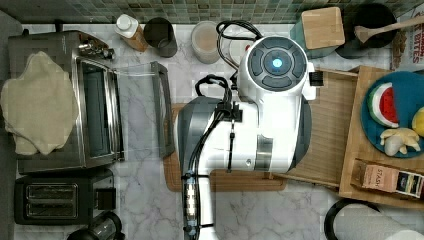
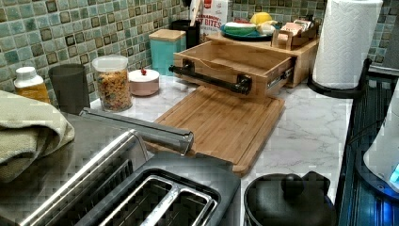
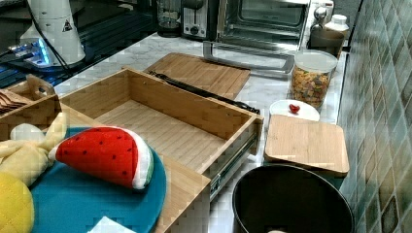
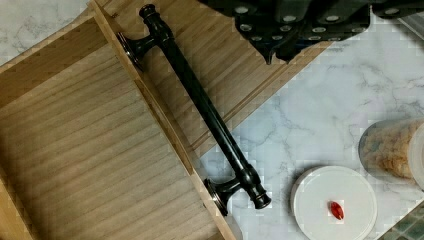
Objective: Close the drawer.
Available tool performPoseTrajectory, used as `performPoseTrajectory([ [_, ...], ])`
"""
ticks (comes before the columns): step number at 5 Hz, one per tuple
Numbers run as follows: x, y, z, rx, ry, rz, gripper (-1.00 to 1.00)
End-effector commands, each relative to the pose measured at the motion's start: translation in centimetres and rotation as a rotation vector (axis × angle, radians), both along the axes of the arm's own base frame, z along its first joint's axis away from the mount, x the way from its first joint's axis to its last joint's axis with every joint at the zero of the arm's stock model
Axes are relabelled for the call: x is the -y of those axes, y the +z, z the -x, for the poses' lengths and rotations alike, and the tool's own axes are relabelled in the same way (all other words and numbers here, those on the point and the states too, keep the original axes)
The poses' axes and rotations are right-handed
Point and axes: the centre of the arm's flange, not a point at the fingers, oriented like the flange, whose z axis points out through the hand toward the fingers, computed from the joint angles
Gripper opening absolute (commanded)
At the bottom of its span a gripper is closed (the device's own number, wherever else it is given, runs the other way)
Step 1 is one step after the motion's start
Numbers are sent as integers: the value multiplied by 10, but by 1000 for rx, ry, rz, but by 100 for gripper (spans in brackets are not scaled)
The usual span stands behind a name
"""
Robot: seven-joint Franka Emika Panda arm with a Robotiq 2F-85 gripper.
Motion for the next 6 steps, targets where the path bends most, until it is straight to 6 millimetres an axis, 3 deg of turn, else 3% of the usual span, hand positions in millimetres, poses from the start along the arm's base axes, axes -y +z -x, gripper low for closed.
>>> performPoseTrajectory([
  [1,5,0,0,1,-7,4,-100],
  [2,7,-22,0,-8,-11,-40,-100],
  [4,-14,-72,3,-5,135,-31,-100],
  [6,-18,-115,-12,-57,290,8,-100],
])
